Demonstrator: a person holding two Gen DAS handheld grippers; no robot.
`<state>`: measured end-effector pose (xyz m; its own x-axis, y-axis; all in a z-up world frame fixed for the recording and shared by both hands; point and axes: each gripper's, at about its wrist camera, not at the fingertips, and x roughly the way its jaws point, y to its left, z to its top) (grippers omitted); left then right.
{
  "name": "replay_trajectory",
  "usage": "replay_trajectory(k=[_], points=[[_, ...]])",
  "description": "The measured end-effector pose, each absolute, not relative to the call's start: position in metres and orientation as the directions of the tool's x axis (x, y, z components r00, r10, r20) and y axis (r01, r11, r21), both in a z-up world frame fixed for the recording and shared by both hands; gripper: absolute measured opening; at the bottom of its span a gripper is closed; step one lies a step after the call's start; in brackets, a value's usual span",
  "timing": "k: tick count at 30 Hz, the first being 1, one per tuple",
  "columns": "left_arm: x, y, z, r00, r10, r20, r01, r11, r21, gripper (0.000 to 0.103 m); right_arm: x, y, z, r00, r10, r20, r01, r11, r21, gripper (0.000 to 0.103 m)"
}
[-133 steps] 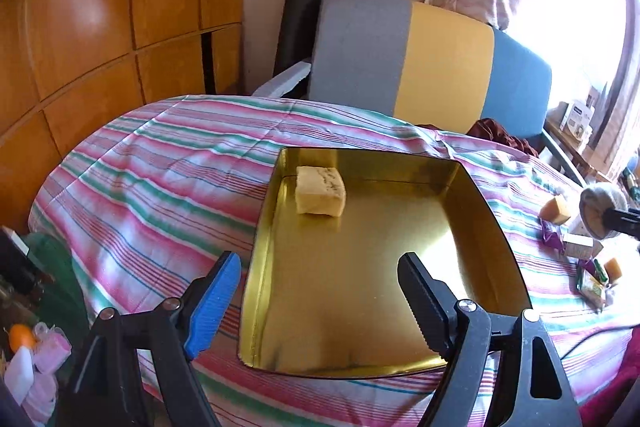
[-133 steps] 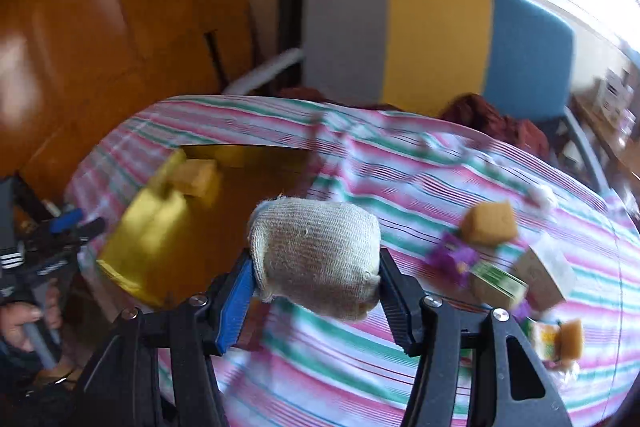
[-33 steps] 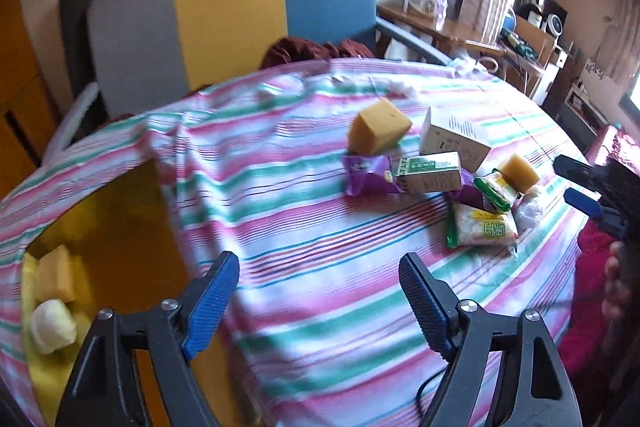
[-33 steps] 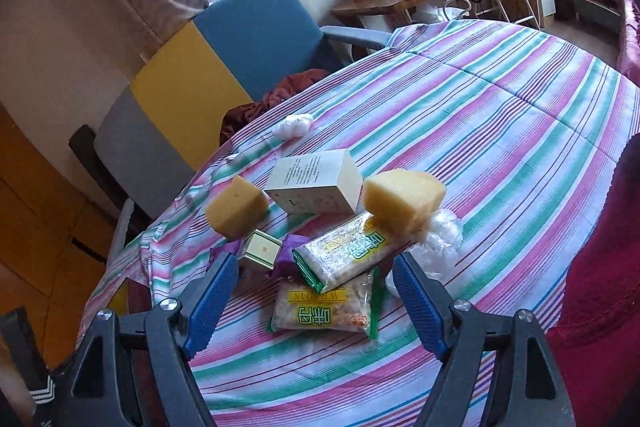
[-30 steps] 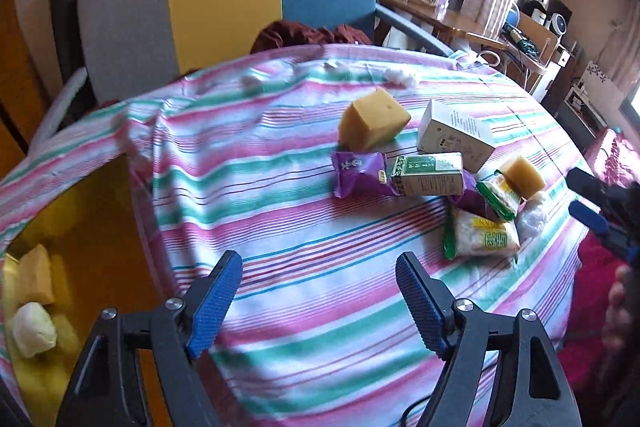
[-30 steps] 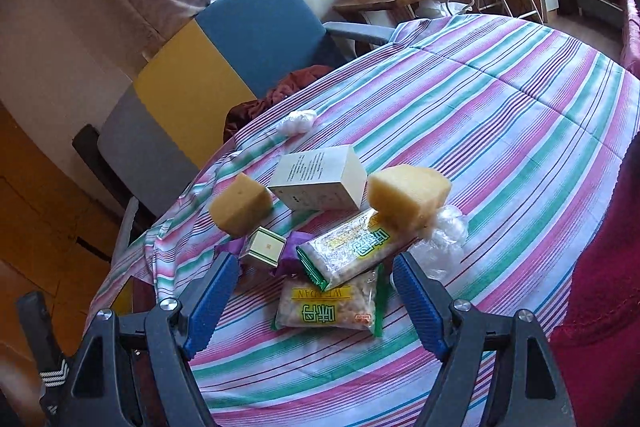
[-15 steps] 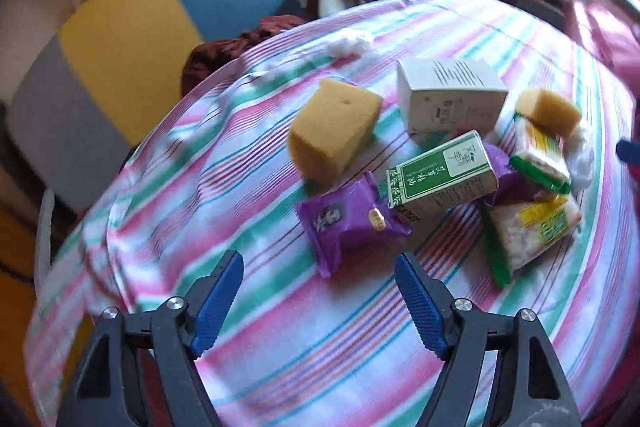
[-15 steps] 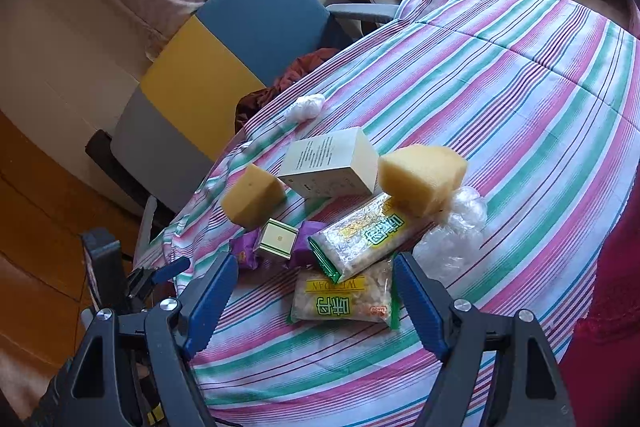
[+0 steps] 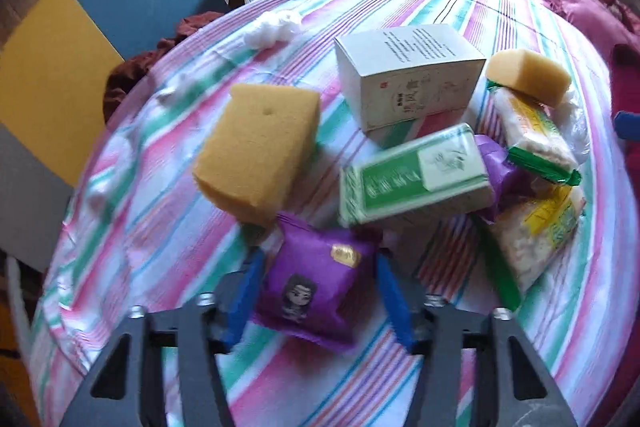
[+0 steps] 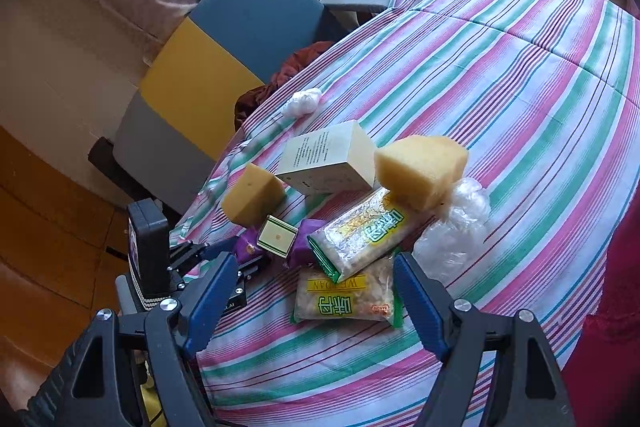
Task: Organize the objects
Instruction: 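Grasp the purple snack packet with the left gripper, then carry the purple packet toward the tray with left while right grasps the green box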
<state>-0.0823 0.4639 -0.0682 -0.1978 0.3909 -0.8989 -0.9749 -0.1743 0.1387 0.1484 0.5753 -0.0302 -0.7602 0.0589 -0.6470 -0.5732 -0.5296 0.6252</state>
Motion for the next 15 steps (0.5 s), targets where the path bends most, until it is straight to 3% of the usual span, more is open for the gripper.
replay_trajectory(k=[4,15], points=[[-0.075,0.450,-0.068,-0.184,0.407,-0.895,-0.969,-0.225,0.097,0.036,0.148,0.575,-0.031,-0.760,0.054,-0.647,-0.571,-0.532,0.625,0.081],[-0.058,0.389,-0.035,-0.221,0.454,-0.863,-0.891,-0.453,-0.010,0.035,0.142,0.570,-0.030,-0.740,0.048,-0.671,-0.572,-0.569,0.591,0.081]])
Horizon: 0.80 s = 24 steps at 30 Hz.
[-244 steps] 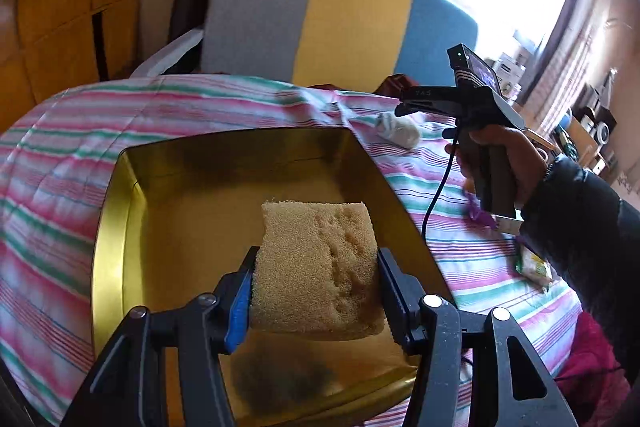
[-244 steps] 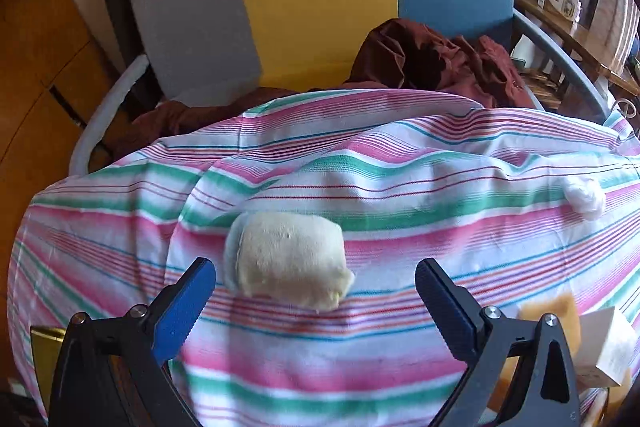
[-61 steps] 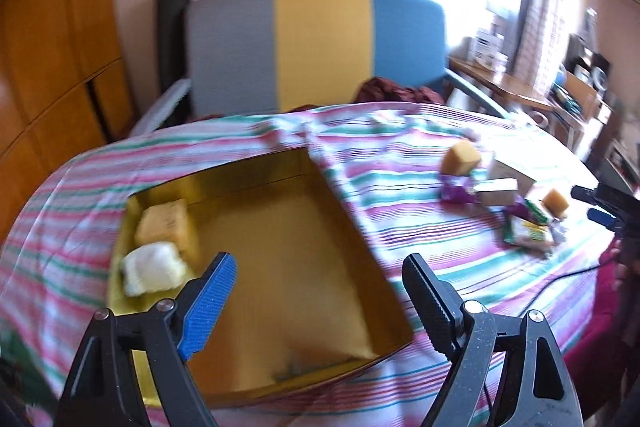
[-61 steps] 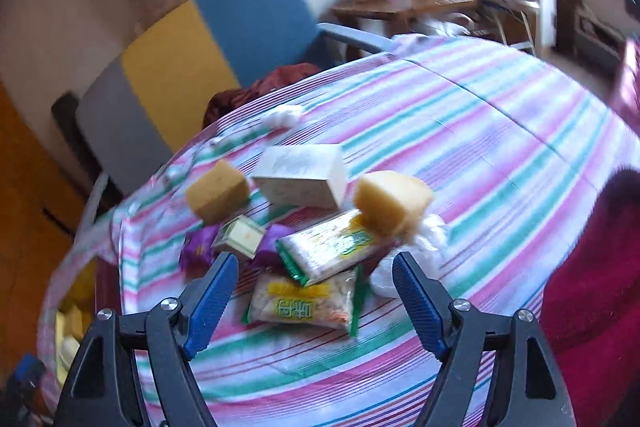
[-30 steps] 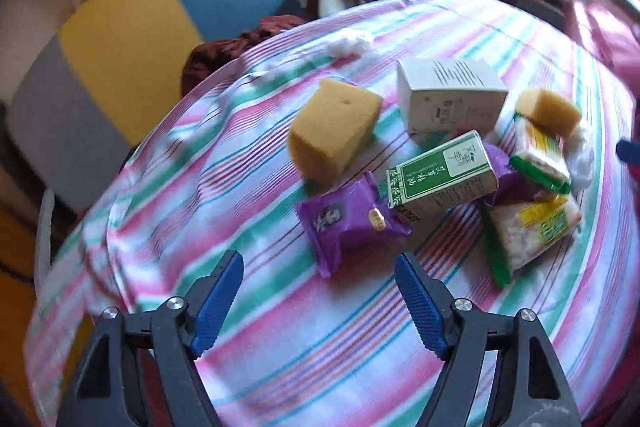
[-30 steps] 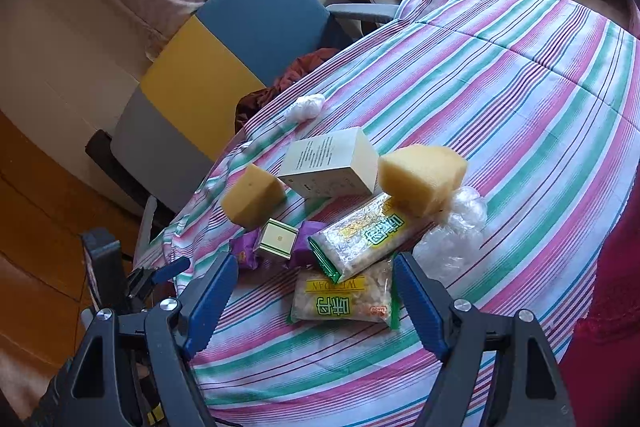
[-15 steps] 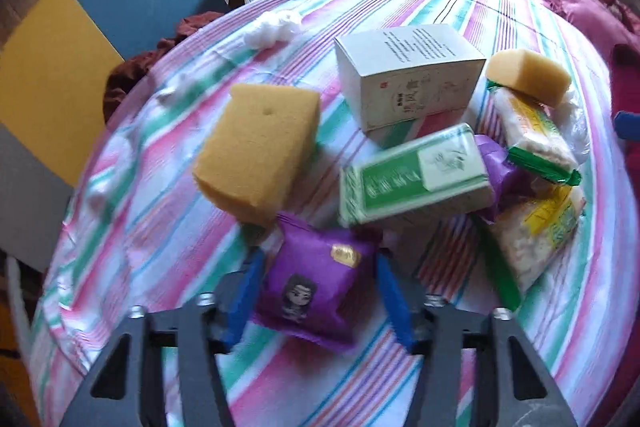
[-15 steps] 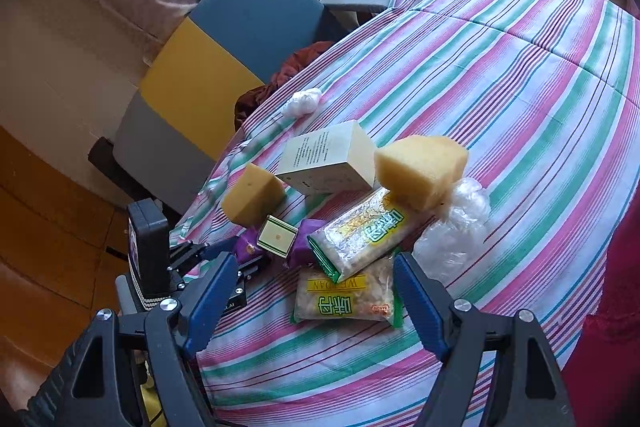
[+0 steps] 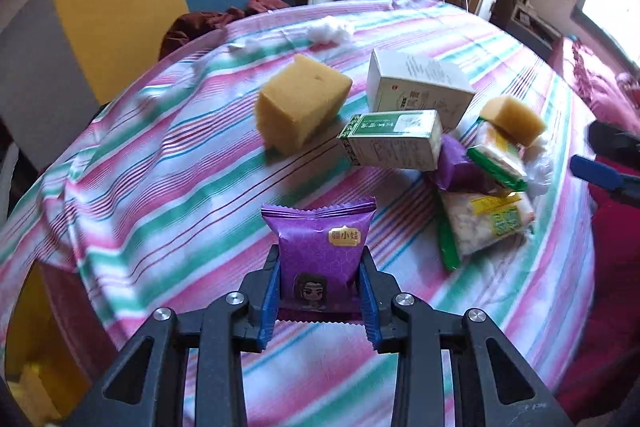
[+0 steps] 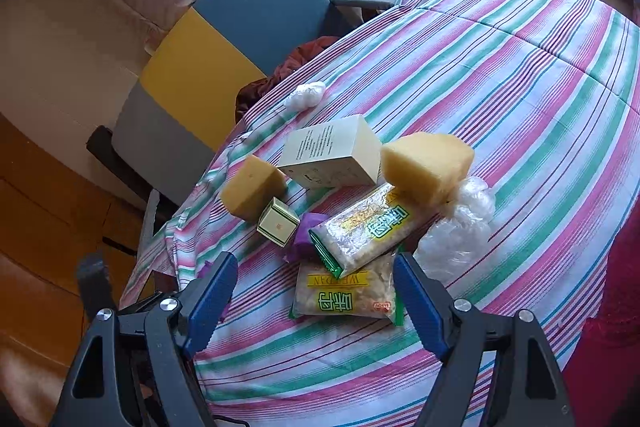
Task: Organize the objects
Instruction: 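Carry the purple packet toward the tray with left while right grasps the green box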
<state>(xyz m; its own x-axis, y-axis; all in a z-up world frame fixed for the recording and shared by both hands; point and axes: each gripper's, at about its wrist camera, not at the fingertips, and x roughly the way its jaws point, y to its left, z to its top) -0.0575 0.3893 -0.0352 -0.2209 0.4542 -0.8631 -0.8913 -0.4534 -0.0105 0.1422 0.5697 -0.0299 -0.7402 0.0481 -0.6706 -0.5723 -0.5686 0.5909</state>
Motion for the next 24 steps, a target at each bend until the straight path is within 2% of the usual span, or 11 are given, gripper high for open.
replay_trajectory(k=[4,6,14,19,24], points=[[-0.048,0.352,-0.011,-0.246,0.509,-0.825,-0.857,-0.512,-0.060,0.035,0.121,0.556,-0.029,-0.694,0.000,-0.720,-0.540,-0.661,0.520,0.081],[-0.042,0.332,-0.002,-0.268,0.525,-0.808,-0.845,-0.531,-0.064,0.035,0.103,0.547,-0.025,-0.664,-0.014,-0.748,-0.502,-0.732,0.460,0.074],[-0.027,0.259,0.013,-0.310,0.543,-0.780,-0.795,-0.598,-0.100,0.035,0.015,0.531,-0.007,-0.538,0.032,-0.842,-0.342,-0.921,0.184,0.066],[-0.026,0.219,0.018,-0.339,0.547,-0.765,-0.750,-0.648,-0.132,0.035,-0.043,0.527,-0.025,-0.382,0.046,-0.923,-0.255,-0.965,0.058,0.064],[-0.031,0.177,0.020,-0.377,0.540,-0.753,-0.693,-0.703,-0.157,0.035,-0.076,0.529,-0.052,-0.235,0.116,-0.965,-0.246,-0.968,-0.056,0.064]])
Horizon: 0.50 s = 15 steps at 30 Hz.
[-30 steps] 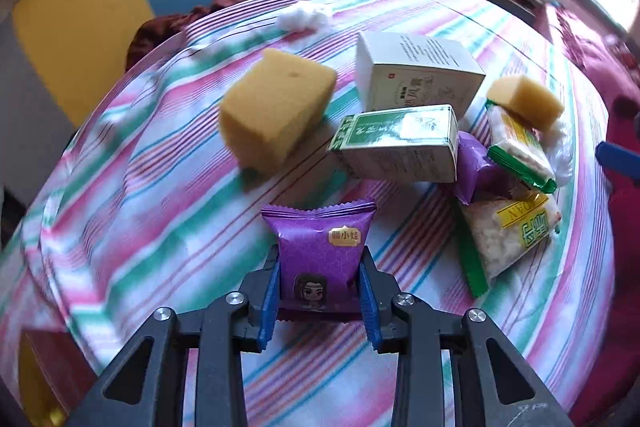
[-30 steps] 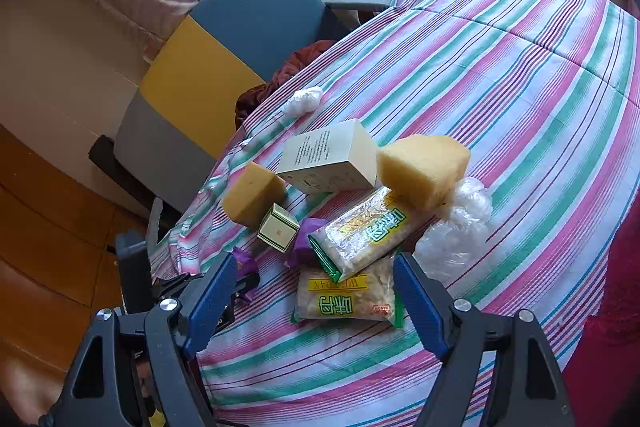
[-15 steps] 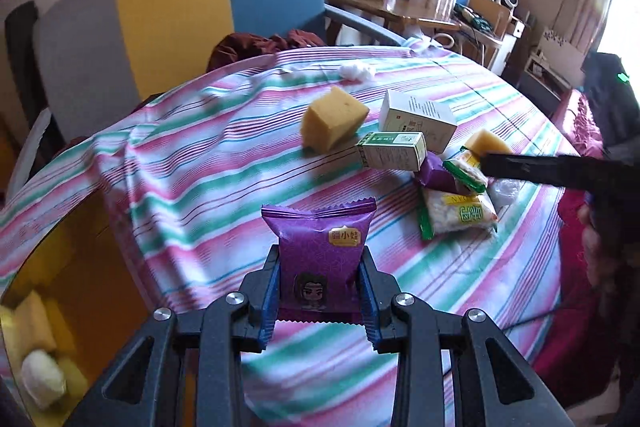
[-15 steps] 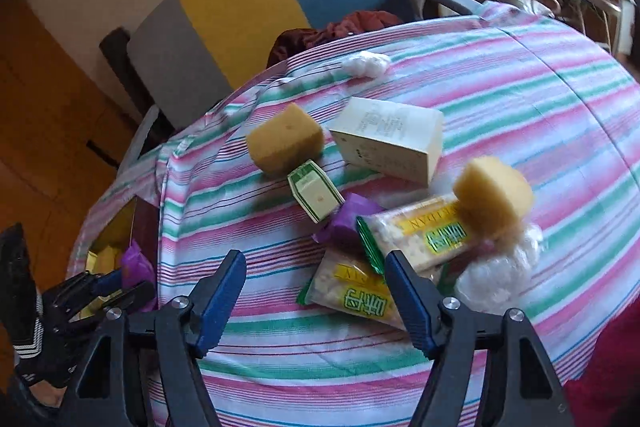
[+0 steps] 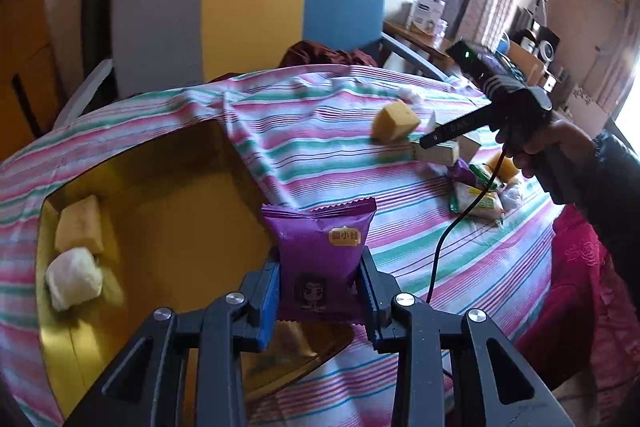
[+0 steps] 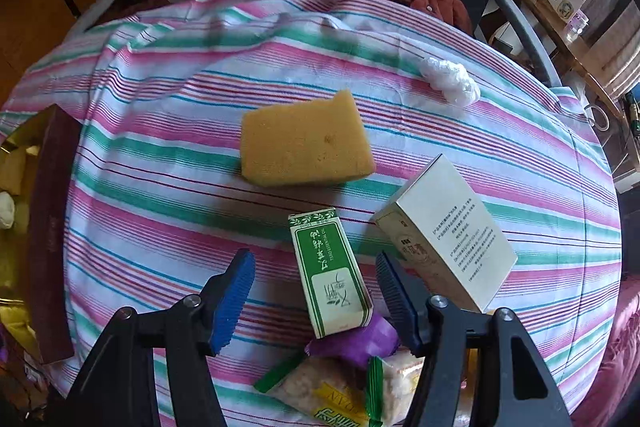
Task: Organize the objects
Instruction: 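Carry the purple packet toward the tray with left while right grasps the green box, then place the purple packet in the tray with left while right carries the green box over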
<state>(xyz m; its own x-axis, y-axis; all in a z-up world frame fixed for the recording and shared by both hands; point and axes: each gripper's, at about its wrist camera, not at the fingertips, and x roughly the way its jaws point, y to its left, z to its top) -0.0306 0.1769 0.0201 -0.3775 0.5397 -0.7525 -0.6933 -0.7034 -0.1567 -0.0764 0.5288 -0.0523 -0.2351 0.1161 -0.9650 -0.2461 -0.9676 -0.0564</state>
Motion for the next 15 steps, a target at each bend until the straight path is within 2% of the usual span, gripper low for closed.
replay_trajectory(k=[2,5,15], points=[[-0.033,0.161,0.021,-0.395,0.532,-0.749,-0.667,-0.727,-0.164,0.035,-0.083,0.531,-0.066,-0.173,0.118,-0.978,-0.246,-0.967,-0.073,0.063],[-0.037,0.135,0.020,-0.423,0.514,-0.746,-0.623,-0.763,-0.173,0.035,-0.086,0.528,-0.072,-0.165,0.145,-0.976,-0.245,-0.964,-0.101,0.030],[-0.054,0.034,-0.004,-0.507,0.358,-0.784,-0.382,-0.909,-0.168,0.035,-0.031,0.453,-0.055,-0.367,0.026,-0.930,-0.185,-0.982,0.046,0.030]])
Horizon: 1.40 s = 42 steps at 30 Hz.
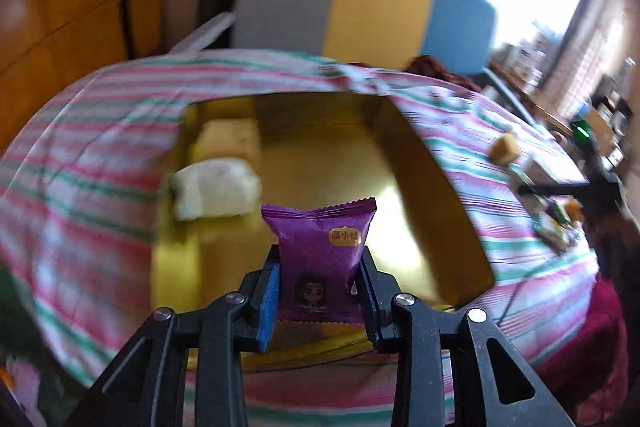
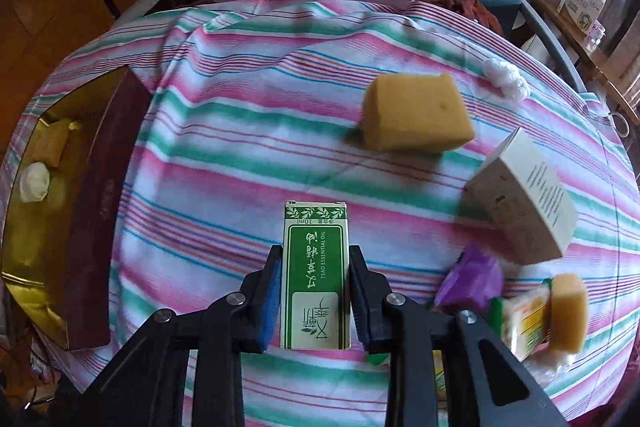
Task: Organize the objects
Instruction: 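Place the purple packet in the tray with left while right carries the green box over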
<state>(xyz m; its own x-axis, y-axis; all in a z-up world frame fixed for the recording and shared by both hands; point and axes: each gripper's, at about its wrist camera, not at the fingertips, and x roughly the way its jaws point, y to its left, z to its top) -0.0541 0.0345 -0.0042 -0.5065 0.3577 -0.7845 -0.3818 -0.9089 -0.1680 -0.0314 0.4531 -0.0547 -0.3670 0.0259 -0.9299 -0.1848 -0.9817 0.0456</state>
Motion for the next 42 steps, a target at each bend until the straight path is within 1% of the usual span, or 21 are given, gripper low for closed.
replay_trajectory(k=[5,9,13,26,32,36,39,42], points=[[-0.060,0.006,-0.018,-0.486,0.316,-0.815,-0.305,-0.935,-0.181,0.035,-0.013,0.434,-0.065,-0.426,-0.015,-0.904,-0.203,-0.973,0.112,0.030],[-0.070,0.007,-0.027,-0.453,0.291,-0.843,-0.296,-0.941,-0.165,0.035,-0.014,0.431,-0.073,-0.433,-0.006,-0.901,-0.200,-0.974,0.103,0.030],[-0.080,0.019,-0.032,-0.448,0.257,-0.856,-0.324,-0.939,-0.113,0.035,-0.012,0.429,-0.067,-0.465,-0.014,-0.885,-0.181,-0.977,0.111,0.030],[-0.126,0.036,-0.068,-0.392,0.102,-0.914,-0.318,-0.948,0.030,0.035,-0.012,0.423,-0.062,-0.488,-0.025,-0.872,-0.154,-0.981,0.115,0.030],[-0.132,0.039,-0.069,-0.414,0.081,-0.907,-0.313,-0.948,0.058,0.039,-0.012,0.422,-0.062,-0.489,-0.028,-0.872,-0.149,-0.982,0.115,0.030],[-0.126,0.040,-0.066,-0.434,0.080,-0.897,-0.320,-0.945,0.071,0.044,-0.012,0.423,-0.063,-0.485,-0.023,-0.874,-0.156,-0.981,0.112,0.030],[-0.121,0.036,-0.060,-0.455,0.086,-0.886,-0.318,-0.945,0.072,0.053,-0.012,0.423,-0.065,-0.481,-0.019,-0.876,-0.162,-0.981,0.110,0.030],[-0.112,0.029,-0.045,-0.490,0.120,-0.864,-0.321,-0.946,0.051,0.053,-0.011,0.425,-0.063,-0.491,-0.015,-0.871,-0.176,-0.977,0.116,0.030]])
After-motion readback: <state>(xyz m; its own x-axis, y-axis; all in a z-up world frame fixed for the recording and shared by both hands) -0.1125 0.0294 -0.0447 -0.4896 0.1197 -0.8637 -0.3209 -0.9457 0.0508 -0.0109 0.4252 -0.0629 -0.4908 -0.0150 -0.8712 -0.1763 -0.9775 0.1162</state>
